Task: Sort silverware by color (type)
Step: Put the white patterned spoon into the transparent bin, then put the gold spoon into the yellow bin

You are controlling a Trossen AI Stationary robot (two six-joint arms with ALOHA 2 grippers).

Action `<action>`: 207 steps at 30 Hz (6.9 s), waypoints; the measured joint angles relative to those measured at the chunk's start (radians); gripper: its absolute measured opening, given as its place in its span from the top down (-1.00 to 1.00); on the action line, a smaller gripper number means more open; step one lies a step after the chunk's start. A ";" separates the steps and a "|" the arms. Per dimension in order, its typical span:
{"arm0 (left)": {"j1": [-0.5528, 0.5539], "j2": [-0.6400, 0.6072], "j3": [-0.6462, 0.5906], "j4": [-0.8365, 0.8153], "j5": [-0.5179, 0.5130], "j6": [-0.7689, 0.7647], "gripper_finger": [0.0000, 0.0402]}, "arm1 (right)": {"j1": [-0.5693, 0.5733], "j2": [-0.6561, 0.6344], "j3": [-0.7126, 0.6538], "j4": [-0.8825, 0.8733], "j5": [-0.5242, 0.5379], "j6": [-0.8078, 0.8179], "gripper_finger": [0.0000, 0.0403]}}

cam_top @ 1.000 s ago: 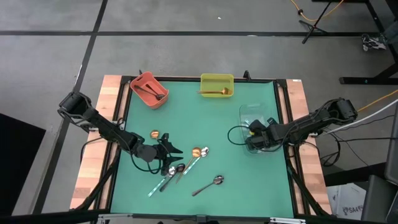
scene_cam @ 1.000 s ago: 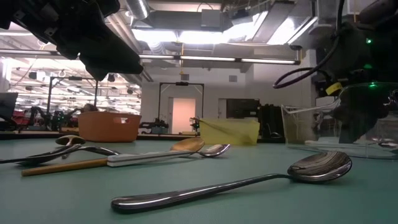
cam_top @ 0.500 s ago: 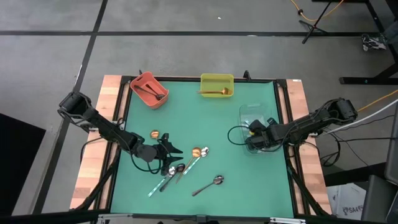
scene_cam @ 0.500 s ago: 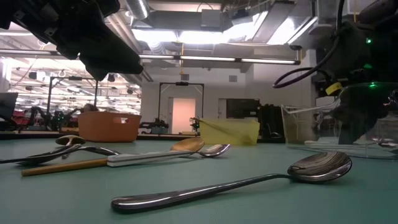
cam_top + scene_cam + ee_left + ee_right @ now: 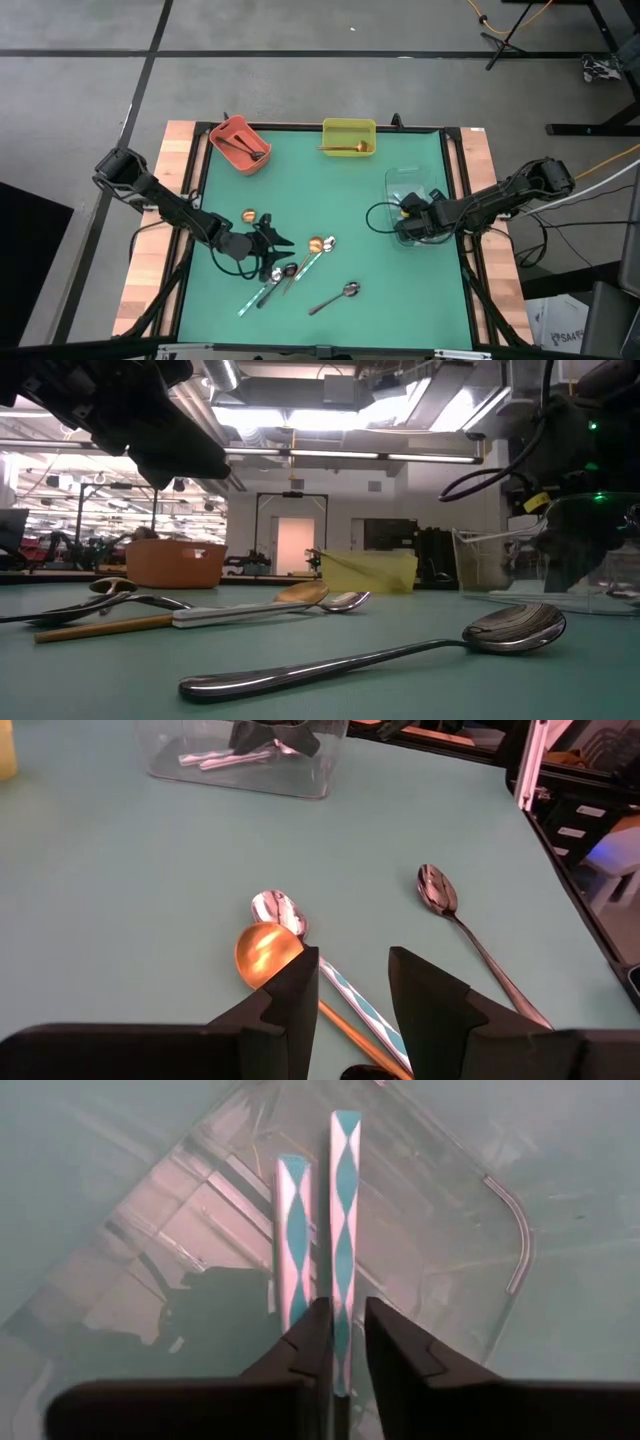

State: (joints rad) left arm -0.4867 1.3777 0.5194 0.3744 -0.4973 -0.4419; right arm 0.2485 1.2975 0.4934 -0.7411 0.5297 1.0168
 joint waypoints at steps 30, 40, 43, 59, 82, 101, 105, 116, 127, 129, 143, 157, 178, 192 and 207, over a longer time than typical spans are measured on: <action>0.000 0.000 0.000 0.029 -0.016 -0.002 0.41 | 0.000 0.000 0.134 -0.201 -0.026 -0.002 0.53; 0.000 -0.085 0.000 0.018 -0.044 -0.004 0.41 | 0.000 0.000 0.283 -0.368 -0.026 -0.002 0.53; 0.000 -0.137 0.000 -0.014 -0.078 -0.004 0.43 | 0.000 0.000 0.329 -0.404 -0.026 -0.002 0.53; -0.001 -0.322 0.000 -0.519 -0.023 -0.292 0.55 | 0.000 0.000 0.497 -0.383 -0.024 -0.137 0.53; 0.000 -0.317 0.000 -1.020 0.062 -1.206 0.56 | 0.000 0.000 0.497 -0.067 -0.026 -0.289 0.53; 0.000 -0.166 0.000 -0.920 0.065 -1.333 0.56 | 0.000 0.000 0.497 0.224 -0.026 -0.551 0.53; 0.000 -0.133 0.000 -0.879 0.062 -1.335 0.56 | 0.000 0.000 0.497 0.224 -0.026 -0.552 0.53; 0.000 -0.072 0.000 -0.826 0.050 -1.387 0.56 | 0.000 0.000 0.497 0.223 -0.026 -0.553 0.53; 0.021 -0.021 0.000 -0.781 0.051 -1.391 0.56 | 0.000 0.000 0.497 0.221 -0.026 -0.553 0.53; 0.031 -0.021 0.000 -0.781 0.051 -1.390 0.56 | 0.000 0.000 0.497 0.221 -0.026 -0.553 0.53; 0.099 -0.021 0.000 -0.785 0.097 -1.360 0.56 | 0.000 0.000 0.497 0.221 -0.026 -0.553 0.53; 0.155 -0.009 0.002 -0.784 0.146 -1.301 0.56 | 0.000 0.000 0.496 0.221 -0.026 -0.553 0.53; 0.156 -0.005 -0.002 -0.715 0.051 -1.152 0.93 | 0.000 0.000 0.496 0.221 -0.026 -0.554 0.53; 0.197 -0.005 -0.002 -0.364 0.000 -0.599 0.95 | 0.000 0.000 0.496 0.545 -0.109 -0.910 0.53; 0.350 -0.006 -0.001 -0.150 0.222 -0.481 0.95 | 0.000 0.083 0.496 0.869 -0.210 -1.329 0.53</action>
State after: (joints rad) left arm -0.1363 1.3716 0.5182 0.2248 -0.2749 -0.9226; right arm 0.2485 1.3806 0.9897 0.1274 0.3200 -0.3118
